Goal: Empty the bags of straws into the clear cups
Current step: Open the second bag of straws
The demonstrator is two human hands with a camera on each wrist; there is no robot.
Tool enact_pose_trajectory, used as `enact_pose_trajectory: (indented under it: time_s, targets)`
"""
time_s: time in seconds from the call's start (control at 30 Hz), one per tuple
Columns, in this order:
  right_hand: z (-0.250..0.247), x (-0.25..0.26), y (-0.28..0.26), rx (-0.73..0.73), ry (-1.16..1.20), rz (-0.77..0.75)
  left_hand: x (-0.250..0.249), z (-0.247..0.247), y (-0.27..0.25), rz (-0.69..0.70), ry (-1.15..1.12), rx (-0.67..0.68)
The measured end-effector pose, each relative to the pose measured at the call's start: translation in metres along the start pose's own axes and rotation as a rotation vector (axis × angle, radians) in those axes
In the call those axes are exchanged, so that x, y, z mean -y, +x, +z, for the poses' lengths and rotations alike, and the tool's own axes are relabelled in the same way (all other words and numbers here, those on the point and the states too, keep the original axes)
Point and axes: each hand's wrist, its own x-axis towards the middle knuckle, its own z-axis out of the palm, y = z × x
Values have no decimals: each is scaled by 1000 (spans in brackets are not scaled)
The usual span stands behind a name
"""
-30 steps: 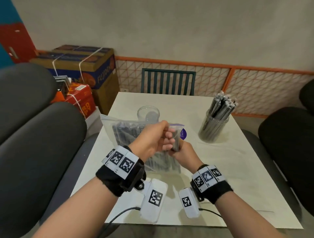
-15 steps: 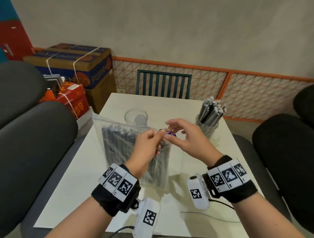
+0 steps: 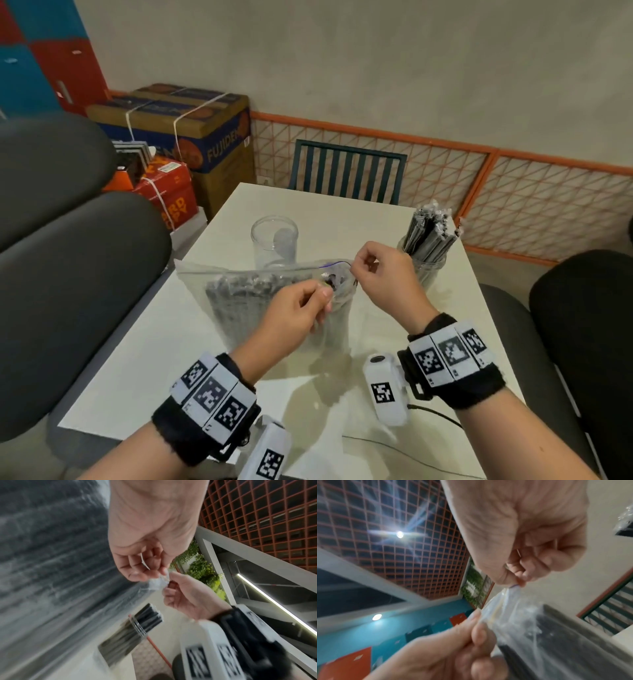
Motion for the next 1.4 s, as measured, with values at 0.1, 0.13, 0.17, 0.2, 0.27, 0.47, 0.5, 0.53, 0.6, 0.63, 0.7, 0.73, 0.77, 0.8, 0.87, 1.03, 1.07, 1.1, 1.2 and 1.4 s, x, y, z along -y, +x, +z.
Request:
enact_pose_trajectory:
  time_s: [0.1, 0.13, 0.17, 0.2, 0.27, 0.47, 0.5, 0.53, 0.6, 0.63, 0.7, 0.73, 0.77, 0.8, 0.87, 1.03, 1.07, 1.1, 1.2, 1.4]
  targets:
    - [1, -1, 0, 216, -5, -18, 2, -4, -1, -3, 15, 8]
    - [2, 1, 0, 261, 12, -34, 0, -4, -1, -2, 30, 14]
    - [3, 3, 0, 283, 34, -60, -2, -4, 0, -1, 47, 21]
    - [5, 4, 1, 286, 53, -93, -4, -3, 0, -7, 61, 20]
    - [10, 7, 2, 265, 62, -150, -10, -2, 0, -63, 42, -53]
    - [22, 12, 1, 223, 88, -153, -18, -19, 9, -178, -251, -349]
    - [24, 13, 2, 221, 78, -136, -18, -19, 9, -171, -243, -347]
    - [25, 14, 4, 210, 60, -109, -17, -18, 8, -168, -228, -344]
    - [26, 13, 13, 144, 17, -40, -16, -18, 5, -170, -212, -355]
    - [25, 12, 19, 96, -7, 4, -14, -19, 3, -176, -220, -367]
    - [23, 12, 27, 33, -52, 77, -11, -23, 1, -186, -243, -389]
    - [23, 14, 29, 37, -78, 84, -9, -25, 0, -182, -241, -391]
    - [25, 18, 29, 61, -106, 72, -8, -26, -1, -172, -227, -384]
    - [27, 24, 27, 96, -137, 50, -7, -27, 0, -156, -204, -370]
    - [34, 40, 19, 143, -183, -10, -8, -25, 1, -115, -126, -323]
    - [43, 61, 8, 112, -156, -156, -12, -26, 7, -131, -46, -323]
    - [45, 61, 7, 117, -154, -172, -12, -30, 9, -168, -74, -355]
    - [46, 61, 7, 122, -155, -187, -12, -35, 11, -203, -115, -380]
    - [52, 63, 7, 132, -167, -216, -12, -44, 16, -240, -206, -402]
    - [55, 52, 32, 36, -132, 23, -6, -54, 6, -217, -252, -464]
